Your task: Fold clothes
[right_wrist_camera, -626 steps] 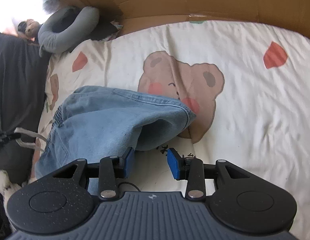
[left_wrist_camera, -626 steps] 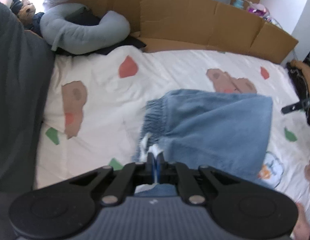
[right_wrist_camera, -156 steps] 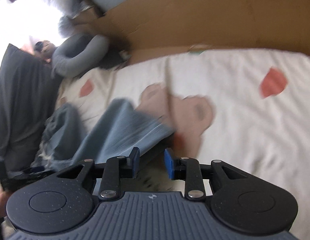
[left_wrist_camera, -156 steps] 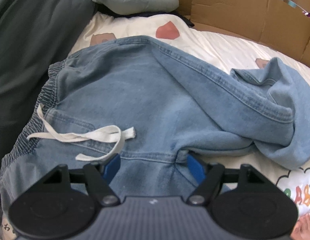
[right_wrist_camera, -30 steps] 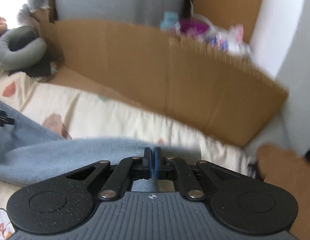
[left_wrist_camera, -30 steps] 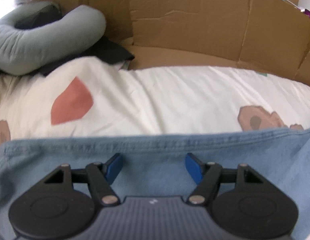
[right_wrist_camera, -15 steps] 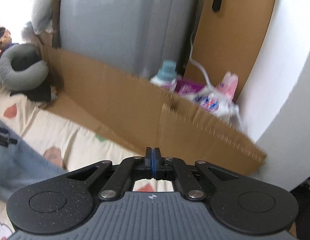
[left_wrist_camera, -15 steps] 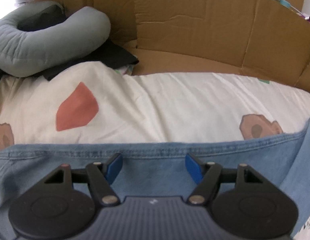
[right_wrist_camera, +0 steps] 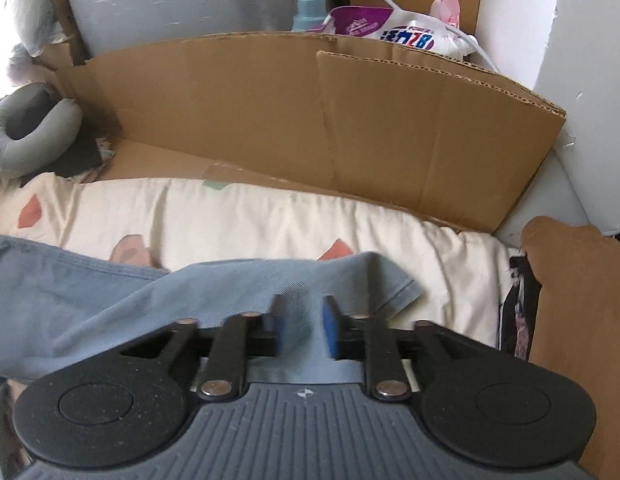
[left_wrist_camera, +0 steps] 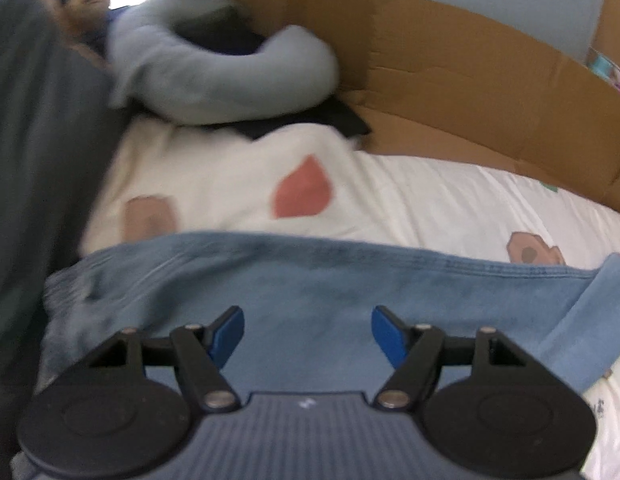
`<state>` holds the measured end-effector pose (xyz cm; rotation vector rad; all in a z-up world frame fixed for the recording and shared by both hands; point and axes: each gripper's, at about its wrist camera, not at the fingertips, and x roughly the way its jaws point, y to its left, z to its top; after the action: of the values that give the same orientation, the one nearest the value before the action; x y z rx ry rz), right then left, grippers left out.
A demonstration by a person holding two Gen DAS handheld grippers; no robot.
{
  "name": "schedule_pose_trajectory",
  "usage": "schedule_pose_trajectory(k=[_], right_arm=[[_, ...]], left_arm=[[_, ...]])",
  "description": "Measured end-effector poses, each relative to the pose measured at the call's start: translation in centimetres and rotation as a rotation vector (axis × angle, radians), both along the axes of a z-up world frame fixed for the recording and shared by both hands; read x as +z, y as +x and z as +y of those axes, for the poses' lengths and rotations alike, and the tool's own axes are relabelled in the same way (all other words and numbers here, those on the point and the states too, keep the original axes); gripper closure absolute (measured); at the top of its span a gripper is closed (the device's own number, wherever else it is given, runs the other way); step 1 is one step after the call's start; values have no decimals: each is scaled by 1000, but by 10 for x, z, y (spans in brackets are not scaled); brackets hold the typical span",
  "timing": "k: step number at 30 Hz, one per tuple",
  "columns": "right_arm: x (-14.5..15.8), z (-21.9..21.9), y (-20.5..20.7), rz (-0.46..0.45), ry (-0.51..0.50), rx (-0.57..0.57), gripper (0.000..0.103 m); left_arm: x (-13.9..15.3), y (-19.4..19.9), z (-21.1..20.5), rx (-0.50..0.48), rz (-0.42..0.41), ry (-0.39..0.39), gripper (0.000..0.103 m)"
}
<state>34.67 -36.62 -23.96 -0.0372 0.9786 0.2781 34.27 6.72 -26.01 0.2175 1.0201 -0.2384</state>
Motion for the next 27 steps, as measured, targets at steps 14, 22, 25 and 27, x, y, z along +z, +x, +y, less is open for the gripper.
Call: schedule_pose_trajectory(k=[14, 22, 25, 27], right_arm=[[82, -13, -33, -28, 18, 53, 51], [135, -40, -64, -23, 97, 61, 39], [147, -55, -75, -45, 106, 76, 36], [152, -65, -84, -49, 126, 80, 35]], left_arm=[[111, -68, 75, 97, 16, 33, 28], [184, -116, 103, 118, 15, 9, 26], [204, -140, 117, 159, -13, 14, 24], [213, -156, 128, 193, -5, 13, 23]])
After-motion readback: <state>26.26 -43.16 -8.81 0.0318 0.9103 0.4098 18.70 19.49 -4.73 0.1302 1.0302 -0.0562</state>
